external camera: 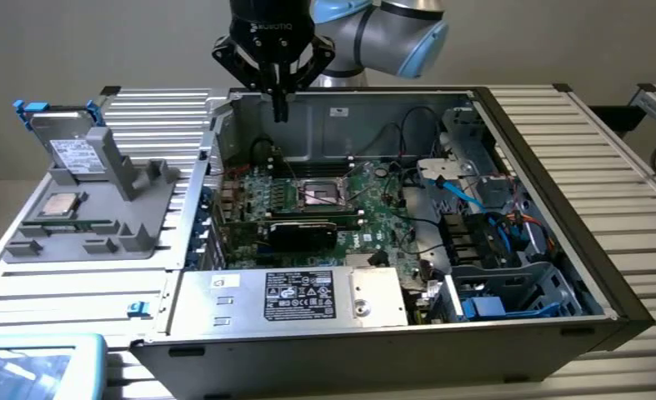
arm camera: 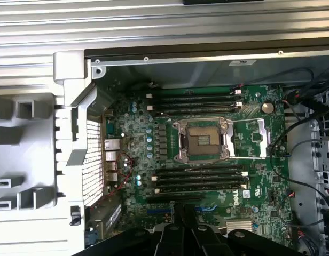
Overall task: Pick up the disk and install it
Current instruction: 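Reach for the disk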
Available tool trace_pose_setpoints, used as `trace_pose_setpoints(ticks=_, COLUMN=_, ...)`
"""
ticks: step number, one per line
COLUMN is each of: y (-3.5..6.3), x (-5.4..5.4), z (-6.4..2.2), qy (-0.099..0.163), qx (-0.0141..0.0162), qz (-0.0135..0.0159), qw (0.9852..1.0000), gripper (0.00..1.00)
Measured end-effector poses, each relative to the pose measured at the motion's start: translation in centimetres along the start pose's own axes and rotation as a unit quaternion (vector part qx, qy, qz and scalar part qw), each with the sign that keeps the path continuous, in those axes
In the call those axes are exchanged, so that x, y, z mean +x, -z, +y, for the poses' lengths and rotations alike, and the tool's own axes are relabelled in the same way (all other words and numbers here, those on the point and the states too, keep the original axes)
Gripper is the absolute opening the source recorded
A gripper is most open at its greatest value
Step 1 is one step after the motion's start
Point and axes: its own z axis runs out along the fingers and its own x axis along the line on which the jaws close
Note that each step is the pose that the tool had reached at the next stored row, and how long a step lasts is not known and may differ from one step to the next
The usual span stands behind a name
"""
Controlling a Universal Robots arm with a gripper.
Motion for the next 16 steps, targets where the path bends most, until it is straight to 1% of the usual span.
trace_pose_setpoints(ticks=3, y=0.01, x=0.3, z=-0.02, qy=0.000, qx=0.0001, qz=0.0000, qw=1.0000, gripper=0.11)
trace_pose_setpoints(ticks=10, y=0.04, x=1.8, z=-0.13, qy=0.000, qx=0.0000, qz=0.0000, qw=1.0000, gripper=0.11)
trace_pose_setpoints(ticks=12, y=0.05, x=2.5, z=-0.18, qy=0.000, qx=0.0000, qz=0.0000, qw=1.0000, gripper=0.11)
trace_pose_setpoints(ticks=16, y=0.08, x=4.2, z=-0.30, qy=0.000, qx=0.0001, qz=0.0000, qw=1.0000, gripper=0.11)
